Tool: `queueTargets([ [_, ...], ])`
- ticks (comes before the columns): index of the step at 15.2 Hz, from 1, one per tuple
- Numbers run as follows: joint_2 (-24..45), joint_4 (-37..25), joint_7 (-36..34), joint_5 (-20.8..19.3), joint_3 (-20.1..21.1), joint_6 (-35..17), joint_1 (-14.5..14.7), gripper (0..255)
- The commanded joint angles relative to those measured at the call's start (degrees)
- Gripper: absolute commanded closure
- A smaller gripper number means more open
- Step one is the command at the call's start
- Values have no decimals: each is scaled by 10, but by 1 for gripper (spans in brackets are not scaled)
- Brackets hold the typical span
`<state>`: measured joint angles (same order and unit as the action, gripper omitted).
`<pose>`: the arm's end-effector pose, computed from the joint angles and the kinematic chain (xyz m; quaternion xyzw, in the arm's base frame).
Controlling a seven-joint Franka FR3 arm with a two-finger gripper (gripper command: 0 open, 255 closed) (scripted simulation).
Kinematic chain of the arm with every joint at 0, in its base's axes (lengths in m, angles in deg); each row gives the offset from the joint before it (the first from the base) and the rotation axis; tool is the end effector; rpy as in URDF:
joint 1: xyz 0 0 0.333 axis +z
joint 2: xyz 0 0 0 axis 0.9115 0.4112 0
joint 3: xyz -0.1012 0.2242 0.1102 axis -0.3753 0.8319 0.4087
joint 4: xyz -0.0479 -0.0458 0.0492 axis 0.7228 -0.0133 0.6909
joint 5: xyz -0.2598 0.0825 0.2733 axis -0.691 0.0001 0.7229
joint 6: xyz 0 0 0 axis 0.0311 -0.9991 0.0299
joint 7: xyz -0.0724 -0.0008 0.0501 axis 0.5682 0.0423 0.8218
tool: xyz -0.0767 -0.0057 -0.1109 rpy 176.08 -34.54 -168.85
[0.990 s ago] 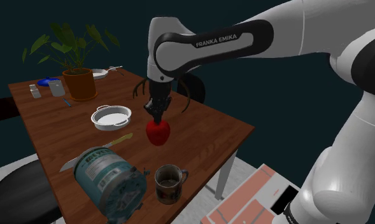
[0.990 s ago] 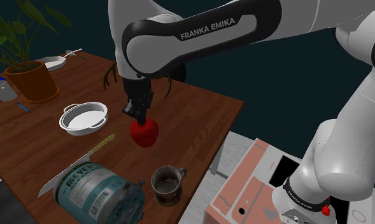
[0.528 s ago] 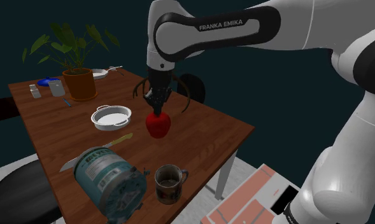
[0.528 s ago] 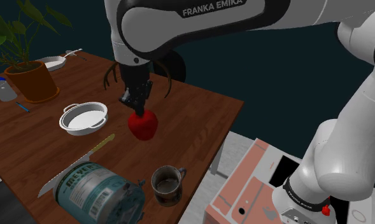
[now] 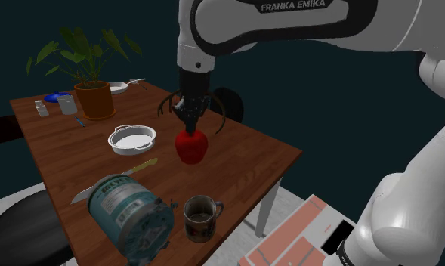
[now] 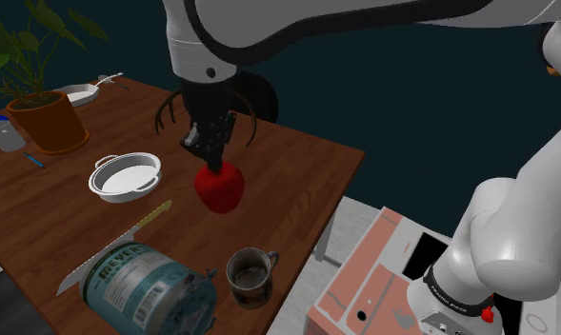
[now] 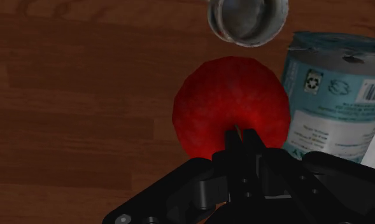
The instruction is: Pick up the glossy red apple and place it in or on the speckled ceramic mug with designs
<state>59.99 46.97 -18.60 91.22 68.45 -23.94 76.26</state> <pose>0.4613 0.2801 0.5129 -0.9851 -0.1656 -0.0306 0.0338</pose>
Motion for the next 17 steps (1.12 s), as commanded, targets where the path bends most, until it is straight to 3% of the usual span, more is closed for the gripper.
queueTargets([
  [1,-29,15,-10,9,5,12,6,255],
  [8,-122,47,-54,42,26,64,32,255],
  [17,-134,127,-48,49,29,-5,36,255],
])
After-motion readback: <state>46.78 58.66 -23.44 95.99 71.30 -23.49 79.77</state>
